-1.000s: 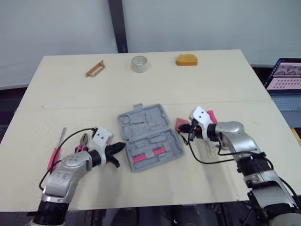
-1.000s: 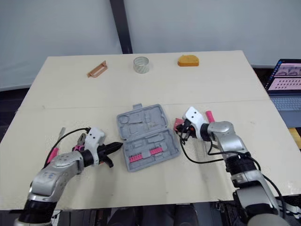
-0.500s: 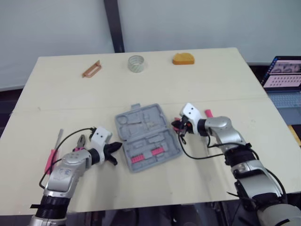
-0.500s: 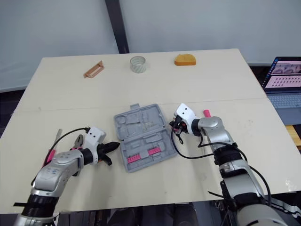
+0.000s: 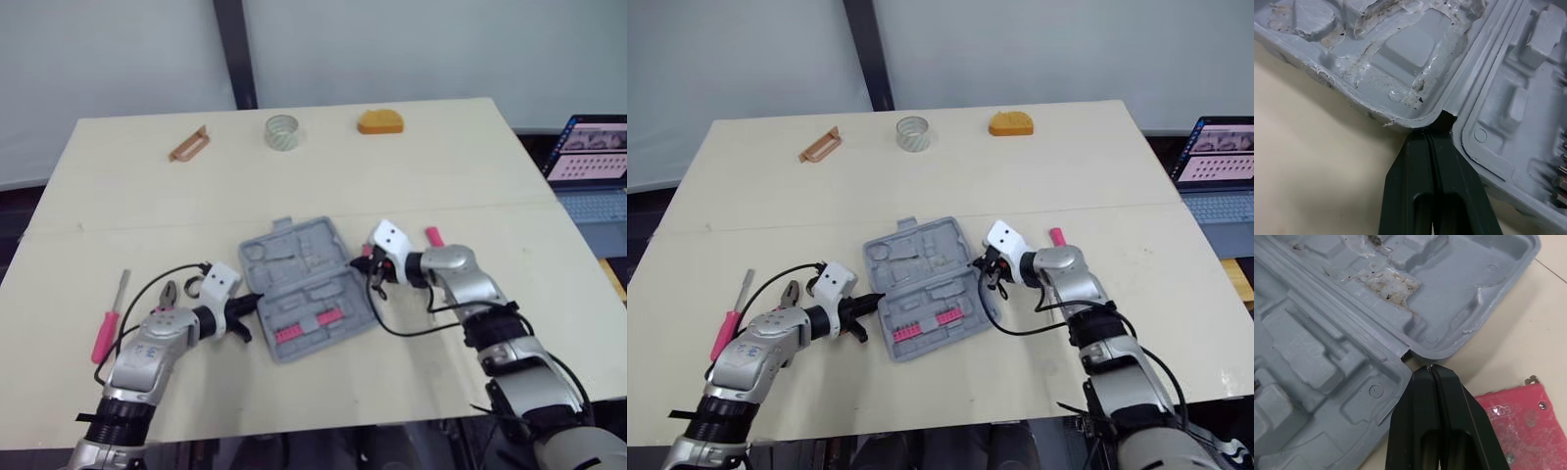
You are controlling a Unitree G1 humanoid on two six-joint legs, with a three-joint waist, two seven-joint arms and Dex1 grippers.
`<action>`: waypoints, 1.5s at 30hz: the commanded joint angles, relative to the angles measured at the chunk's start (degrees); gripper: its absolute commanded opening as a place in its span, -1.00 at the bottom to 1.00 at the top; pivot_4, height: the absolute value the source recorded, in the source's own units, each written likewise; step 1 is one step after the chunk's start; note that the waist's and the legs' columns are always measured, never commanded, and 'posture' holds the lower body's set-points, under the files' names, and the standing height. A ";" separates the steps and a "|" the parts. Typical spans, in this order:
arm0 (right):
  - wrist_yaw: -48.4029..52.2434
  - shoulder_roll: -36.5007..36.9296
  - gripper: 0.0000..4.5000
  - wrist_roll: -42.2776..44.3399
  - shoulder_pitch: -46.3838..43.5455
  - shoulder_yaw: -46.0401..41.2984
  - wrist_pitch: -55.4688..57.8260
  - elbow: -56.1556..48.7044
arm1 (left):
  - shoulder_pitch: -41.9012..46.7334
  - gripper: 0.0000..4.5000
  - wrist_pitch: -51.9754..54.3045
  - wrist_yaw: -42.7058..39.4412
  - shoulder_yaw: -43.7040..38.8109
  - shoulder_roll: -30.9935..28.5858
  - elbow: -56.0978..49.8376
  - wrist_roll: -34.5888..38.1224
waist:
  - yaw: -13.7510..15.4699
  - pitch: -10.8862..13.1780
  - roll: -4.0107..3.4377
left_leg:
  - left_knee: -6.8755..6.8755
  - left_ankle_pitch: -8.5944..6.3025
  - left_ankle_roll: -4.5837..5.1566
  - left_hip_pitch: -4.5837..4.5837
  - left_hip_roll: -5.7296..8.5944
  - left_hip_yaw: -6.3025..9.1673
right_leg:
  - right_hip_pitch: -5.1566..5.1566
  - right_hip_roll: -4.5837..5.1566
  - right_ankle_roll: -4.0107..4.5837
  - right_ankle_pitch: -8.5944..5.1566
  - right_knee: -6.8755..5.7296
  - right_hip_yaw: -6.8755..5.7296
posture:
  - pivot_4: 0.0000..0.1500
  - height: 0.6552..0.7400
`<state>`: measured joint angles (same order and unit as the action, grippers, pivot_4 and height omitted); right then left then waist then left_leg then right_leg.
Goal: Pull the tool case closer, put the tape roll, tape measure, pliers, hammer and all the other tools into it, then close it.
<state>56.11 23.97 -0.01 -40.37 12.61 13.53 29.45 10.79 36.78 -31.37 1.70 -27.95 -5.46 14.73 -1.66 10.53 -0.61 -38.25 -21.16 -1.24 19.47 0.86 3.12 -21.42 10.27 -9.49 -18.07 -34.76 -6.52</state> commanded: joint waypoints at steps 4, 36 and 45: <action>4.35 1.16 -0.97 2.55 3.50 0.44 3.55 -9.08 | -0.96 -0.98 -0.15 -2.02 0.11 -1.20 -2.21 0.29 | 0.00 0.00 0.00 | 0.00 0.00 0.00 0.00 0.00 -0.02 | -0.01 0.00 0.00 0.00 0.00 0.02 | 1.00 1.00; 10.50 13.50 -0.97 13.35 23.89 2.70 22.49 -42.11 | -17.93 -0.98 4.51 -10.28 1.85 -9.63 -17.23 3.56 | 1.69 0.00 0.01 | 0.01 -0.03 0.03 -0.07 -0.01 -0.34 | -0.02 0.01 0.00 0.00 0.12 0.29 | 1.00 1.00; 10.54 15.07 -0.97 14.52 25.64 3.40 23.12 -43.76 | -20.73 -0.98 4.33 -11.42 2.99 -10.64 -18.76 3.90 | 1.75 -0.01 0.02 | 0.01 -0.03 0.03 -0.07 -0.01 -0.36 | -0.02 0.01 0.00 0.00 0.12 0.30 | 1.00 1.00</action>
<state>65.48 38.81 12.38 -15.01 15.48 36.62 -11.40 -8.24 40.58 -41.31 2.49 -38.21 -22.62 17.80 0.09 10.52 -0.59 -38.24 -21.19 -1.21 19.40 0.85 2.75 -21.44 10.28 -9.49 -18.08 -34.64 -6.22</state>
